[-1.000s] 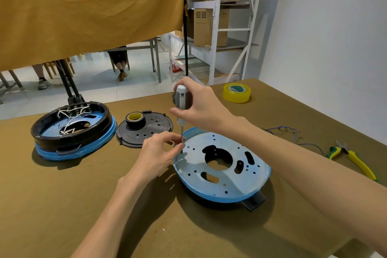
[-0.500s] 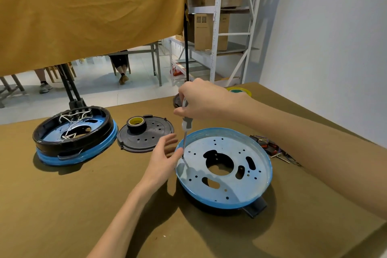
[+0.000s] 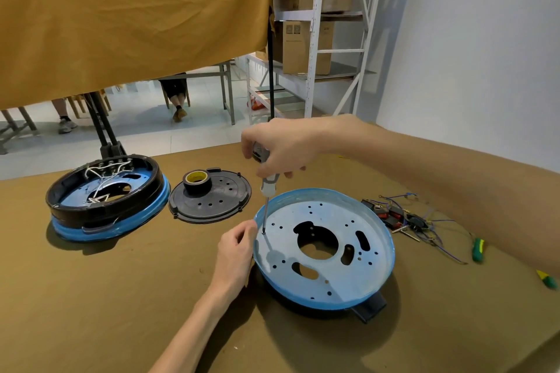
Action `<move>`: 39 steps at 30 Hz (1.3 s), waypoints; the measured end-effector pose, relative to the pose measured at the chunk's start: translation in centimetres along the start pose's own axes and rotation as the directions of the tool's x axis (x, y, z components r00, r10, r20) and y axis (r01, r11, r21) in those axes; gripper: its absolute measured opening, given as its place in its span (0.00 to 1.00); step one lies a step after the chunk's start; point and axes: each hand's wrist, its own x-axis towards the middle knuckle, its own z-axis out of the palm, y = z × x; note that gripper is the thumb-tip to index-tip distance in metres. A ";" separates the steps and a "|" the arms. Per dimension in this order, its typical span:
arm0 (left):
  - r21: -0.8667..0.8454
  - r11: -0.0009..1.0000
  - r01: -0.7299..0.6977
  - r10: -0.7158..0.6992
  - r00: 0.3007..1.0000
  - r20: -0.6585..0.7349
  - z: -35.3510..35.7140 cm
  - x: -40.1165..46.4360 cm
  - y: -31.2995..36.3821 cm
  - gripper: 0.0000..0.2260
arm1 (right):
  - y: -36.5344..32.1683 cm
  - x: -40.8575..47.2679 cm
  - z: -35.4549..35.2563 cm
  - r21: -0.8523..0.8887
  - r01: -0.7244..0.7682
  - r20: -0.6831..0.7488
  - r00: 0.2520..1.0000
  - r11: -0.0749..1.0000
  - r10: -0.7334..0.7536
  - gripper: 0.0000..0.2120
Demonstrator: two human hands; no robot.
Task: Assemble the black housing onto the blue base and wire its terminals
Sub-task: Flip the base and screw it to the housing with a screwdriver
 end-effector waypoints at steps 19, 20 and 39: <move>-0.029 0.999 -0.027 0.020 0.980 -0.198 0.1 -0.5 0.3 0.11 | -0.4 -0.4 0.4 -0.136 -0.014 -0.118 0.993 0.991 -0.002 0.15; -0.033 0.999 -0.026 0.019 0.981 -0.195 0.1 -0.5 0.3 0.12 | -0.3 -0.3 0.2 -0.153 -0.020 -0.116 0.993 0.988 0.002 0.17; 0.004 0.999 -0.043 0.044 0.991 -0.130 -0.2 -0.1 -0.3 0.13 | 0.2 -0.5 -0.3 -0.035 0.042 0.024 0.999 0.999 -0.041 0.14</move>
